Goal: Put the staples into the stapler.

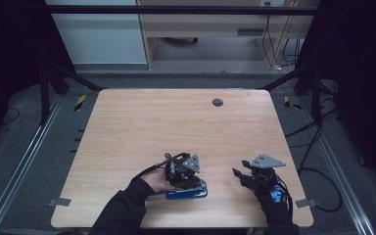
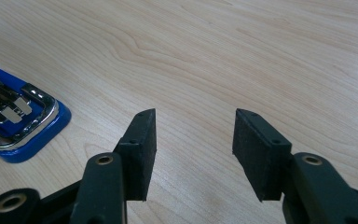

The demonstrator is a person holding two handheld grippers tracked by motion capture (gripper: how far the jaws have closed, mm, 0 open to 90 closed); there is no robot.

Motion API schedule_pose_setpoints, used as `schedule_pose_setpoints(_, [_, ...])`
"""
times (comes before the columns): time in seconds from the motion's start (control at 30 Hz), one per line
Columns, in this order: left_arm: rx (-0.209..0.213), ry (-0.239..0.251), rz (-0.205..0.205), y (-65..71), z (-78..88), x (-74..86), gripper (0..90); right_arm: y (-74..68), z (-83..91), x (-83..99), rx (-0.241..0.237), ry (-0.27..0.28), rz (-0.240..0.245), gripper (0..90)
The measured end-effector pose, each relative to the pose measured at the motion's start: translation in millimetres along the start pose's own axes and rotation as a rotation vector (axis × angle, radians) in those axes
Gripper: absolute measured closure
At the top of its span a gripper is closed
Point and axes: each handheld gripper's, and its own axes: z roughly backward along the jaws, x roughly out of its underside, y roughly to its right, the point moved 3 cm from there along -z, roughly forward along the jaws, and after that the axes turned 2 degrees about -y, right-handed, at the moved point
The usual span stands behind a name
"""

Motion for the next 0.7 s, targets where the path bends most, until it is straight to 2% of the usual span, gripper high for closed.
schedule_pose_setpoints(0.7, [-0.004,-0.004,0.007,-1.5,-1.3,0.1,77.6,-0.1,-0.1,-0.1,0.0,-0.001,-0.001,49.6])
